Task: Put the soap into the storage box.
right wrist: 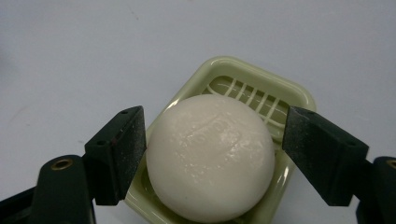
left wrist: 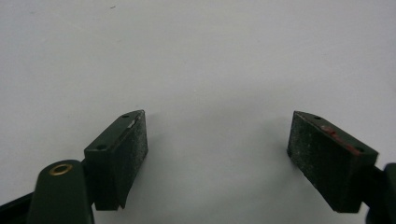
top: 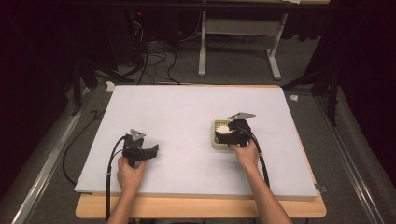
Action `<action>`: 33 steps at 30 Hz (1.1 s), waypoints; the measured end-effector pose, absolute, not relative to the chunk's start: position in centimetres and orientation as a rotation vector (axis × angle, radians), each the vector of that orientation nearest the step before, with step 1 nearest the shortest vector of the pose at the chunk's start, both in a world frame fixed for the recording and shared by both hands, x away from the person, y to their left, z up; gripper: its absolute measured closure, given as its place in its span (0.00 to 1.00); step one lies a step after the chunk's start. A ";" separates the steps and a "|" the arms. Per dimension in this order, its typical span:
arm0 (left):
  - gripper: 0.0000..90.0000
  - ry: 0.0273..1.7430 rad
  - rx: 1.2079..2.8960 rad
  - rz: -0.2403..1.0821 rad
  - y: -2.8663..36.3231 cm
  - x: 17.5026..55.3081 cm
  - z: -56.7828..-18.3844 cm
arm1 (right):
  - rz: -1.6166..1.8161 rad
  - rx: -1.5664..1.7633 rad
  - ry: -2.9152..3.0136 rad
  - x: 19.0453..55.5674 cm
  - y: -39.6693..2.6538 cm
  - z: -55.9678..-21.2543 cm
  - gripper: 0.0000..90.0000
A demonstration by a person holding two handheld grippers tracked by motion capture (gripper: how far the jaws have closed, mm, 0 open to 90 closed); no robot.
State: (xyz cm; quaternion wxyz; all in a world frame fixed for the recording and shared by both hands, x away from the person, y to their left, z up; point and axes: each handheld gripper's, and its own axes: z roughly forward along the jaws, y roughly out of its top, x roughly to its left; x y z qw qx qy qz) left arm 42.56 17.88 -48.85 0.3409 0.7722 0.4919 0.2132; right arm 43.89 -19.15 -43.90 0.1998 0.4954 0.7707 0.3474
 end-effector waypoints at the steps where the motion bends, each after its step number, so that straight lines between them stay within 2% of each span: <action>1: 0.23 1.280 2.011 0.555 17.9 42.6 -48.8 | 0.978 1.383 2.150 43.8 -19.2 -43.8 0.25; 33: 0.23 1.280 2.008 0.553 17.9 42.6 -48.9 | 1.079 1.364 2.041 41.6 -22.6 -41.2 0.28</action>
